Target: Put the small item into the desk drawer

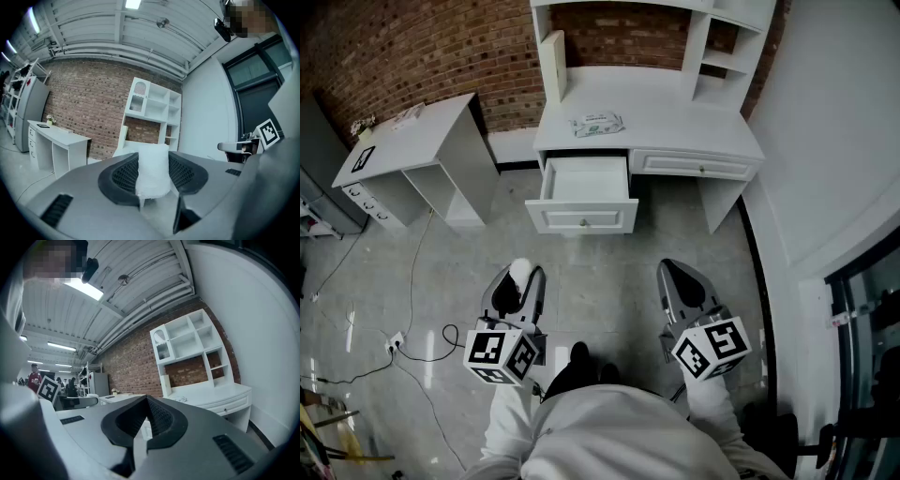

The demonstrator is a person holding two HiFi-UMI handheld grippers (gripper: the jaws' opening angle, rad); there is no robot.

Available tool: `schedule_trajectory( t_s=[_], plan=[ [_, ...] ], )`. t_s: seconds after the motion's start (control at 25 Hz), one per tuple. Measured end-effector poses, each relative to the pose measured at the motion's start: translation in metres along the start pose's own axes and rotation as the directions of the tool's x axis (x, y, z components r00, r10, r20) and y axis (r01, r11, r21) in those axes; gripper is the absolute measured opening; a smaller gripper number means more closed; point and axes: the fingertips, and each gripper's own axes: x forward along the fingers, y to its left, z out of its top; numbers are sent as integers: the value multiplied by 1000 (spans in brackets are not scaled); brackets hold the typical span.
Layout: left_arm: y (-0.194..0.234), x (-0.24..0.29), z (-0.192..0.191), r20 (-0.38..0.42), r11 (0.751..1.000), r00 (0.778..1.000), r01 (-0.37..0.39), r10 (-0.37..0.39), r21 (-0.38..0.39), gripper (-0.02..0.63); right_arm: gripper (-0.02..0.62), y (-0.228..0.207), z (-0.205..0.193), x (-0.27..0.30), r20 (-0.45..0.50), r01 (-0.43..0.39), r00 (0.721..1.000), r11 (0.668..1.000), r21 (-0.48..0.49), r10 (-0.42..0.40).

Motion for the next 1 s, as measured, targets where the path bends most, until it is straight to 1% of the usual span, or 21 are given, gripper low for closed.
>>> schedule_trajectory(
  t_s=[0.16,0.36,0.52,0.76,1.0],
  plan=[
    [-1,-2,-3,-5,1000,1000,11,-11,0,192,26,3,-3,-1,-8,3,1000,1000,7,-3],
    [-1,-1,1,1,1000,1000,11,-11,-9,192,28,7,-2,-3,-11,-28,1000,999,26,28],
    [-3,2,3,9,1000,1000,15,-15,13,192,28,2,1,-5,8,-32,999,998,53,31],
    [4,12,5,6,1000,1000,-3,3,8,192,27,-13,0,2,3,-2,1000,997,81,2],
    [9,35,4,5,1000,1000,10,-10,2,192,28,-23,-3,19,-9,1,1000,996,91,-1]
  ],
)
